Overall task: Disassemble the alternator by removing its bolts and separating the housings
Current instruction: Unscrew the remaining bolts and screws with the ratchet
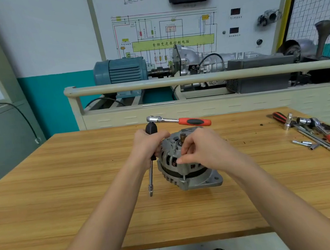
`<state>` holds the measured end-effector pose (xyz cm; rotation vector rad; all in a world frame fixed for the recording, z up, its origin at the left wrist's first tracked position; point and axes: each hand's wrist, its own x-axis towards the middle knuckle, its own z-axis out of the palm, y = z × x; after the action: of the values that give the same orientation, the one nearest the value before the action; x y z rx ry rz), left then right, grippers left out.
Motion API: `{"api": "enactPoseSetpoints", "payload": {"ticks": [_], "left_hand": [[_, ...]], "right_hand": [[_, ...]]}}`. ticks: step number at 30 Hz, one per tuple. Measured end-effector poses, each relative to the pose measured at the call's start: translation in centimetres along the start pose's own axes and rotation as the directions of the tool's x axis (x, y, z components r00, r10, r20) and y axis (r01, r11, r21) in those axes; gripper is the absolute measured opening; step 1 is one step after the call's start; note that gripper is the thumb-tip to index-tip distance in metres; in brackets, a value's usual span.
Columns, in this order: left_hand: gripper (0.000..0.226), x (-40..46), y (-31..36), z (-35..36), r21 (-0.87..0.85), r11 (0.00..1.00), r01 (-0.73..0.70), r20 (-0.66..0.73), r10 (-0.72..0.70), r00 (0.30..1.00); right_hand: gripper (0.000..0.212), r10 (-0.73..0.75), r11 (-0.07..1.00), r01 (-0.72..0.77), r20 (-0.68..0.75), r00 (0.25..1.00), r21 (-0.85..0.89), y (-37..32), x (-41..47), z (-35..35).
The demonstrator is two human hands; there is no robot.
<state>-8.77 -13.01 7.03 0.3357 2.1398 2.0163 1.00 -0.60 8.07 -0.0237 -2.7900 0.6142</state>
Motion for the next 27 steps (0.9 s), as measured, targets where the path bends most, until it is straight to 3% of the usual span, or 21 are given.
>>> {"api": "enactPoseSetpoints", "payload": {"ticks": [5, 10, 16, 22, 27], "left_hand": [[0.026, 0.3, -1.2, 0.4, 0.037, 0.999, 0.012, 0.038, -0.013, 0.999], [0.023, 0.2, -1.0, 0.3, 0.041, 0.999, 0.018, 0.042, -0.019, 0.999], [0.02, -0.8, 1.0, 0.6, -0.071, 0.997, 0.011, 0.12, -0.002, 0.993], [0.016, -1.4, 4.2, 2.2, -0.253, 0.966, 0.052, 0.217, 0.004, 0.976], [0.019, -1.0, 5.8, 5.7, -0.359, 0.913, 0.195, 0.377, -0.049, 0.925]], "right_hand": [[0.008, -0.051, 0.998, 0.051, -0.016, 0.999, -0.026, 0.0, -0.3, 0.2], [0.009, -0.099, 0.995, 0.1, -0.093, 0.991, 0.007, -0.3, -0.3, -0.7], [0.003, -0.098, 0.984, 0.127, -0.215, 0.972, 0.126, -0.6, -0.4, -3.1], [0.012, 0.06, 0.925, 0.149, -0.522, 0.851, 0.349, 2.8, -1.7, -7.1], [0.01, 0.34, 0.895, -0.079, -0.555, 0.76, 0.439, 9.8, -2.3, -5.5]]}}
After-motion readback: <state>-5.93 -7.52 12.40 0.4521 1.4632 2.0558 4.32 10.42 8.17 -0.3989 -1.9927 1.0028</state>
